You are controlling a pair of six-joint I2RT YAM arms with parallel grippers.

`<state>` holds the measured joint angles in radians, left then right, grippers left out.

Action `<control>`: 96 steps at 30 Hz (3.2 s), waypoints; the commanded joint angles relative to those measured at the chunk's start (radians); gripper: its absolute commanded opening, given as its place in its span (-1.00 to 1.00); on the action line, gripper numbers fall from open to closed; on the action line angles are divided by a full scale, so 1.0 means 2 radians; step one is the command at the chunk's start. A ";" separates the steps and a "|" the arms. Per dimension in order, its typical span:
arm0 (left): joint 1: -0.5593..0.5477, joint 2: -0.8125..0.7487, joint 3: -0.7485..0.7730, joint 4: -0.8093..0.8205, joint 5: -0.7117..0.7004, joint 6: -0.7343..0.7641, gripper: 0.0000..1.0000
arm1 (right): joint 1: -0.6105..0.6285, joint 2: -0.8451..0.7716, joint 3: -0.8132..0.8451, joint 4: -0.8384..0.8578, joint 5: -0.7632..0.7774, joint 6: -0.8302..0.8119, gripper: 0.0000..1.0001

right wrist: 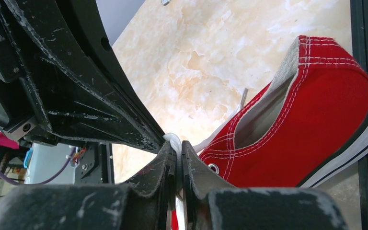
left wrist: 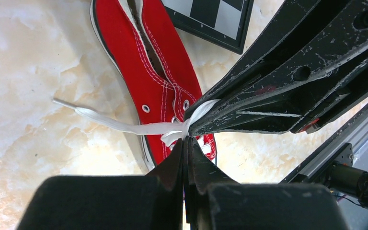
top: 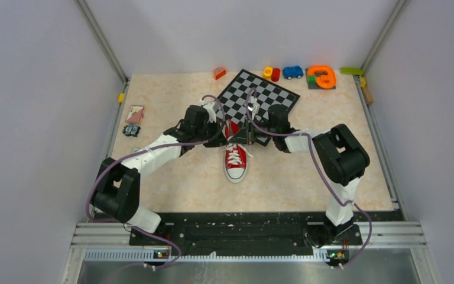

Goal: Tie the shoes
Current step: Wrap the shoelace around the shoelace.

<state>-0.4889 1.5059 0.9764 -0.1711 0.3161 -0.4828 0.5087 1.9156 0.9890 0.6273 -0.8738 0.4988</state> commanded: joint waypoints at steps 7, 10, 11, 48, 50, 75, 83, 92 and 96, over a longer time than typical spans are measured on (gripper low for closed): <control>-0.004 -0.025 0.012 -0.032 0.014 -0.020 -1.00 | 0.003 -0.024 0.001 0.019 0.009 -0.010 -0.72; -0.004 -0.029 0.012 -0.034 0.005 -0.018 -1.00 | 0.003 -0.023 0.001 0.018 0.010 -0.011 -0.69; -0.004 -0.028 0.014 -0.037 0.002 -0.017 -1.00 | 0.003 -0.023 0.001 0.018 0.010 -0.010 -0.68; 0.008 -0.061 -0.006 0.006 -0.004 0.016 0.17 | 0.003 -0.025 -0.001 0.019 0.010 -0.009 -0.69; 0.011 -0.077 -0.009 0.006 -0.019 0.052 0.50 | 0.003 -0.025 -0.001 0.019 0.009 -0.008 -0.69; 0.031 0.007 0.001 0.048 0.054 0.166 -0.22 | 0.003 -0.024 -0.001 0.024 0.007 -0.006 -0.71; 0.049 0.023 0.018 0.044 0.059 0.146 -0.30 | 0.003 -0.024 -0.001 0.024 0.006 -0.006 -0.71; 0.050 0.052 0.038 0.031 0.081 0.148 -0.29 | 0.003 -0.021 0.000 0.025 0.005 -0.006 -0.71; 0.050 0.058 0.045 0.031 0.103 0.148 -0.28 | 0.003 -0.021 0.000 0.024 0.006 -0.006 -0.71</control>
<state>-0.3912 1.6154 1.0233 -0.1204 0.4606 -0.1837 0.5087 1.9156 0.9886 0.6270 -0.8509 0.4980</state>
